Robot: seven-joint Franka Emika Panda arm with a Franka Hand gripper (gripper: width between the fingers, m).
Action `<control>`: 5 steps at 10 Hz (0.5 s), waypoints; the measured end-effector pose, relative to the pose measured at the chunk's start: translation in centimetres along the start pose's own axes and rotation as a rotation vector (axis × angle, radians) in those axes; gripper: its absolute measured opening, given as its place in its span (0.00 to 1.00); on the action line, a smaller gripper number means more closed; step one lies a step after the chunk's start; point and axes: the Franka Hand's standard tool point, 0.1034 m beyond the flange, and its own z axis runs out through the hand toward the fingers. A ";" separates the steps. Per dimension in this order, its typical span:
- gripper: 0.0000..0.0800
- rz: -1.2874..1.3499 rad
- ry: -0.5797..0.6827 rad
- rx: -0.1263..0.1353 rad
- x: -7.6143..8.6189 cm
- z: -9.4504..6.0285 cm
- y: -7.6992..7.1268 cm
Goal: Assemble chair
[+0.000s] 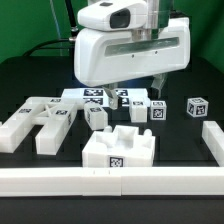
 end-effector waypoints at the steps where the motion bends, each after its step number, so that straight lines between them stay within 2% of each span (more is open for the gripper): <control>1: 0.81 0.045 -0.024 0.018 1.6 0.0 1.2; 2: 0.81 0.104 -0.033 0.037 3.1 0.1 2.6; 3: 0.81 0.109 -0.035 0.038 4.3 0.1 4.3; 4: 0.81 0.103 -0.013 0.027 5.0 0.2 5.5; 5: 0.81 0.100 -0.019 0.030 4.7 0.3 5.0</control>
Offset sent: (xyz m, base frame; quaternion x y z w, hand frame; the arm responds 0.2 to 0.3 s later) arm 0.0615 -0.0344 -0.0020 -0.0009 0.0380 -0.0091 0.9992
